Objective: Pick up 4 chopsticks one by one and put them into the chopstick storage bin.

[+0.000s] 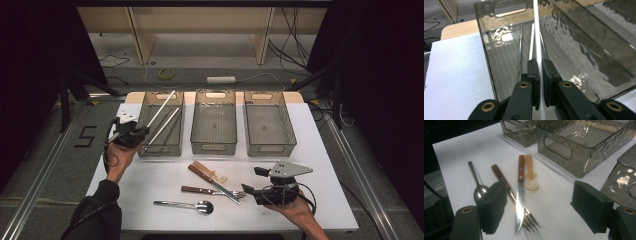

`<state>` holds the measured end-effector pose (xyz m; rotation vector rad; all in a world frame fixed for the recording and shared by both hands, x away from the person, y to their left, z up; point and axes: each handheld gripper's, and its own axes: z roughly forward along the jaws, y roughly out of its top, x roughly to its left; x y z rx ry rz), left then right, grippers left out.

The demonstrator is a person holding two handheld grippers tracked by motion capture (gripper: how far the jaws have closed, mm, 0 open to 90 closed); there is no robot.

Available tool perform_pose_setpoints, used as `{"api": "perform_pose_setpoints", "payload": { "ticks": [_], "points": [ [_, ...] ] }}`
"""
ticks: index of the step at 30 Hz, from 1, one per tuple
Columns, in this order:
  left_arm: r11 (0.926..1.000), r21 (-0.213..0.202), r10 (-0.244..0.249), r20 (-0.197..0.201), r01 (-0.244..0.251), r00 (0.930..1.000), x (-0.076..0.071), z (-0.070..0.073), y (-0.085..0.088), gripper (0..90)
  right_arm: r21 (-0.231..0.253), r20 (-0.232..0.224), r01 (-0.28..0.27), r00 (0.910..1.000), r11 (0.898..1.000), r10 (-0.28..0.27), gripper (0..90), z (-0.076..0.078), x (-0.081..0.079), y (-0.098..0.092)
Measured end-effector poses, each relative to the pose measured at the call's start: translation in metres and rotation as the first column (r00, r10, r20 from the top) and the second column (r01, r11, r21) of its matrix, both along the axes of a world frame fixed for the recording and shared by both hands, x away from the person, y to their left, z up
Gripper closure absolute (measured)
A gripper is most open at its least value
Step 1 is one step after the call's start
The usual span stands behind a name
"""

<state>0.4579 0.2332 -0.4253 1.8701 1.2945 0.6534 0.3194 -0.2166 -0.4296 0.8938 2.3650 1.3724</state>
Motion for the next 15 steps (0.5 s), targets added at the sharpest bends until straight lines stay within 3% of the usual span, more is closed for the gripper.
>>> {"api": "perform_pose_setpoints", "payload": {
  "ticks": [6, 15],
  "points": [
    [0.9997, 0.026, 0.002, -0.014, -0.001, 0.9999, 0.0017, -0.0005, -0.0013, 85.1, -0.003, 0.001, 0.0, 1.0, 1.0, 0.0, 29.2, 0.0002, -0.0003, 0.0001],
    [0.9995, 0.03, 0.01, -0.043, -0.008, 0.999, 0.0078, -0.0061, -0.0001, 85.1, -0.005, 0.002, -0.005, 1.0, 1.0, 0.005, 29.3, 0.0003, -0.0003, 0.0005]
  ]
}}
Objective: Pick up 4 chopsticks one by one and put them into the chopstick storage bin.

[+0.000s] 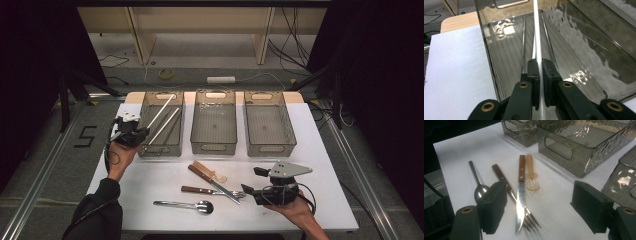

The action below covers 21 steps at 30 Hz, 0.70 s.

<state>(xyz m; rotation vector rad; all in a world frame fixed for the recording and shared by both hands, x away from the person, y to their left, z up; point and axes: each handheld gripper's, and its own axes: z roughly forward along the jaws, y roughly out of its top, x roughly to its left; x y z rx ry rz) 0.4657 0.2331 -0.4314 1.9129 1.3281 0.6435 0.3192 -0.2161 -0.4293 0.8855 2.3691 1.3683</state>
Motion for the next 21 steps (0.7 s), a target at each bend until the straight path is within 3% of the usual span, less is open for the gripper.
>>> {"api": "perform_pose_setpoints", "payload": {
  "ticks": [11, 21],
  "points": [
    [0.9996, -0.016, 0.024, -0.01, -0.024, 0.9997, 0.003, -0.004, 0.002, 83.4, -0.001, 0.0, -0.01, 0.9999, 1.0, 0.01, 29.4, 0.0, 0.0, 0.001],
    [0.9991, -0.039, -0.013, 0.024, 0.014, 0.9996, -0.005, 0.013, -0.003, 59.3, 0.003, 0.001, -0.006, 1.0, 1.0, 0.006, 29.4, 0.001, -0.001, 0.0]
  ]
}}
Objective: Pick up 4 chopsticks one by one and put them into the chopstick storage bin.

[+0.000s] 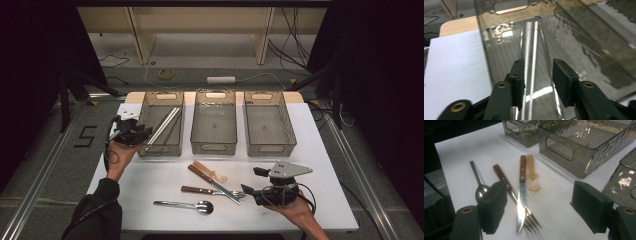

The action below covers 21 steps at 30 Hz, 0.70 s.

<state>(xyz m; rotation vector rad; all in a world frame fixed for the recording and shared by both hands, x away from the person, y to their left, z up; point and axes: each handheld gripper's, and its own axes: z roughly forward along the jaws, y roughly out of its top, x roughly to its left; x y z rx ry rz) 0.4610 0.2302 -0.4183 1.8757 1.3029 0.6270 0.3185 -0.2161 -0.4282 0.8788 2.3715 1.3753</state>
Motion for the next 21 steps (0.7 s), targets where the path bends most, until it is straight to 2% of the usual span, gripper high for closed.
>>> {"api": "perform_pose_setpoints", "payload": {
  "ticks": [7, 11, 15, 17, 21],
  "points": [
    [0.9984, -0.023, -0.051, 0.0, 0.051, 0.9987, -0.011, 0.011, -0.004, 45.1, -0.001, 0.001, 0.0, 1.0, 1.0, 0.0, 29.3, 0.0, -0.001, 0.0],
    [0.9938, -0.043, -0.103, -0.006, 0.103, 0.9946, -0.019, 0.018, -0.006, 37.3, 0.001, 0.0, 0.003, 1.0, 1.0, -0.003, 29.4, 0.001, 0.0, 0.0],
    [0.9832, -0.048, -0.178, -0.034, 0.176, 0.9835, -0.03, 0.023, -0.014, 29.7, 0.003, -0.002, 0.003, 1.0, 1.0, -0.003, 29.4, 0.001, -0.001, 0.0],
    [0.9751, -0.038, -0.22, -0.043, 0.218, 0.9746, -0.037, 0.024, -0.02, 28.1, 0.0, -0.002, 0.001, 1.0, 1.0, -0.001, 29.4, 0.001, -0.001, 0.0],
    [0.9521, -0.013, -0.306, -0.072, 0.305, 0.9494, -0.049, 0.023, -0.035, 25.2, 0.0, -0.003, 0.0, 1.0, 1.0, 0.0, 29.3, 0.001, 0.0, -0.001]
  ]
}}
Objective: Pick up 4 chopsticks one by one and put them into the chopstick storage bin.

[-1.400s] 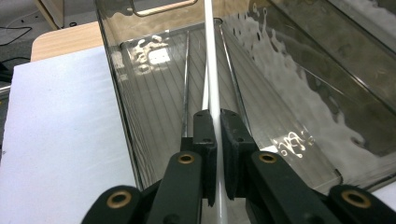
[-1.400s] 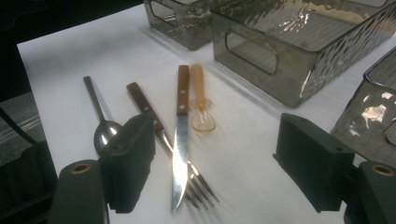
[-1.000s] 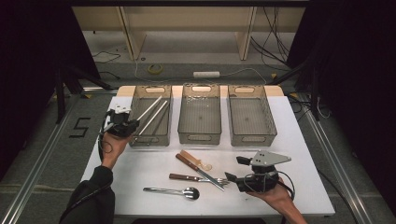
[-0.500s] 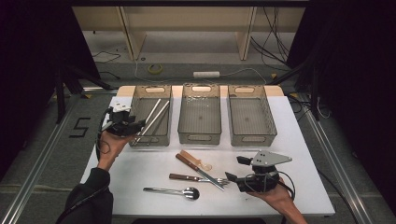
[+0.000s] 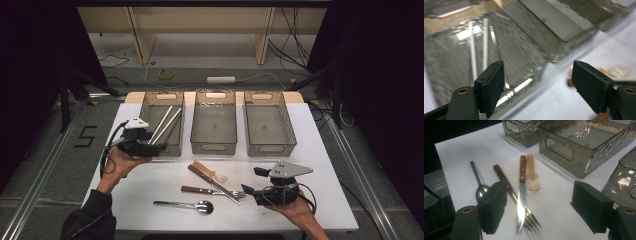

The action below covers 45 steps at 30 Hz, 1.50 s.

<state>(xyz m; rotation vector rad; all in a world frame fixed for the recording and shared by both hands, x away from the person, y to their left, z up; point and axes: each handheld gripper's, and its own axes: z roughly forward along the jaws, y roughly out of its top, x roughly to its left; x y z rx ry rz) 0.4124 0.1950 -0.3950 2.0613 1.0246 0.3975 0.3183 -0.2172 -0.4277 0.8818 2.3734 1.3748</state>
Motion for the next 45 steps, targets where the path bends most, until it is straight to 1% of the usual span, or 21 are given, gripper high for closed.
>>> {"api": "perform_pose_setpoints", "payload": {
  "ticks": [2, 5, 8, 13, 16, 19, 21, 23, 26, 27, 29, 35, 37, 38, 39, 40, 41, 42, 43, 44, 45],
  "points": [
    [0.9986, 0.021, -0.048, -0.006, 0.048, 0.9988, -0.006, 0.0, -0.007, 24.8, 0.001, -0.003, 0.003, 1.0, 1.0, -0.003, 29.3, 0.0, 0.0, 0.0],
    [0.9948, 0.029, -0.097, -0.019, 0.098, 0.9951, -0.017, -0.001, -0.016, 23.6, 0.001, -0.001, 0.004, 1.0, 1.0, -0.004, 29.3, 0.0, 0.0, 0.0],
    [0.9882, 0.049, -0.144, -0.033, 0.145, 0.9891, -0.027, -0.005, -0.024, 22.4, -0.001, 0.001, 0.005, 1.0, 1.0, -0.005, 29.3, 0.0, 0.0, -0.001],
    [0.9793, 0.083, -0.181, -0.051, 0.185, 0.9822, -0.038, -0.011, -0.032, 20.4, 0.0, 0.001, 0.006, 1.0, 1.0, -0.006, 29.3, -0.001, 0.0, -0.001],
    [0.9728, 0.093, -0.206, -0.066, 0.212, 0.9762, -0.043, -0.014, -0.035, 19.8, 0.001, -0.002, 0.007, 1.0, 1.0, -0.007, 29.3, -0.001, 0.001, -0.001],
    [0.9672, 0.103, -0.226, -0.072, 0.232, 0.9715, -0.049, -0.017, -0.039, 19.6, 0.0, -0.002, 0.009, 1.0, 1.0, -0.009, 29.3, -0.002, 0.001, -0.001],
    [0.9607, 0.121, -0.241, -0.08, 0.25, 0.9671, -0.052, -0.019, -0.042, 19.6, 0.001, -0.006, 0.014, 0.9999, 1.0, -0.014, 29.3, -0.002, 0.001, -0.001],
    [0.9549, 0.129, -0.257, -0.09, 0.267, 0.9622, -0.054, -0.021, -0.045, 19.6, 0.004, -0.007, 0.013, 0.9999, 1.0, -0.013, 29.3, -0.002, 0.001, -0.001],
    [0.9466, 0.152, -0.271, -0.105, 0.285, 0.9569, -0.058, -0.025, -0.051, 19.7, -0.001, -0.009, 0.01, 0.9999, 1.0, -0.01, 29.2, -0.003, 0.002, -0.002],
    [0.9426, 0.159, -0.278, -0.111, 0.294, 0.9541, -0.059, -0.026, -0.052, 19.7, -0.002, -0.008, 0.01, 0.9999, 1.0, -0.01, 29.2, -0.004, 0.002, -0.002],
    [0.9377, 0.165, -0.289, -0.12, 0.306, 0.9499, -0.06, -0.028, -0.055, 19.7, -0.002, -0.006, 0.009, 0.9999, 1.0, -0.009, 29.2, -0.004, 0.002, -0.003],
    [0.9245, 0.201, -0.301, -0.136, 0.324, 0.9437, -0.065, -0.034, -0.061, 19.5, -0.001, -0.008, 0.011, 0.9999, 1.0, -0.011, 29.2, -0.004, 0.003, -0.003],
    [0.9185, 0.211, -0.309, -0.147, 0.335, 0.9397, -0.066, -0.036, -0.062, 19.5, -0.001, -0.008, 0.01, 0.9999, 1.0, -0.01, 29.2, -0.004, 0.003, -0.003],
    [0.9115, 0.224, -0.316, -0.155, 0.345, 0.9359, -0.066, -0.037, -0.063, 19.5, -0.003, -0.008, 0.008, 0.9999, 1.0, -0.008, 29.2, -0.005, 0.003, -0.003],
    [0.9108, 0.227, -0.315, -0.157, 0.345, 0.9359, -0.067, -0.039, -0.064, 19.6, -0.007, -0.008, 0.008, 0.9999, 1.0, -0.008, 29.2, -0.005, 0.003, -0.003],
    [0.9074, 0.231, -0.32, -0.16, 0.351, 0.9338, -0.067, -0.041, -0.065, 19.6, -0.009, -0.002, 0.008, 1.0, 1.0, -0.008, 29.2, -0.005, 0.003, -0.003],
    [0.9069, 0.232, -0.32, -0.163, 0.352, 0.9332, -0.068, -0.042, -0.066, 19.6, -0.012, -0.005, 0.009, 0.9999, 1.0, -0.009, 29.2, -0.005, 0.002, -0.003],
    [0.902, 0.241, -0.324, -0.17, 0.358, 0.9306, -0.068, -0.044, -0.066, 19.7, -0.013, -0.005, 0.009, 0.9999, 1.0, -0.01, 29.2, -0.005, 0.002, -0.003],
    [0.9004, 0.244, -0.324, -0.175, 0.36, 0.9296, -0.068, -0.046, -0.067, 19.9, -0.012, -0.004, 0.01, 0.9999, 1.0, -0.01, 29.2, -0.005, 0.001, -0.003],
    [0.8934, 0.257, -0.329, -0.184, 0.369, 0.9262, -0.069, -0.047, -0.068, 20.1, -0.011, -0.003, 0.011, 0.9999, 1.0, -0.011, 29.2, -0.004, 0.001, -0.003],
    [0.8895, 0.266, -0.33, -0.19, 0.372, 0.9248, -0.069, -0.049, -0.068, 20.1, -0.008, 0.0, 0.01, 0.9999, 1.0, -0.01, 29.2, -0.004, 0.002, -0.003]
  ]
}}
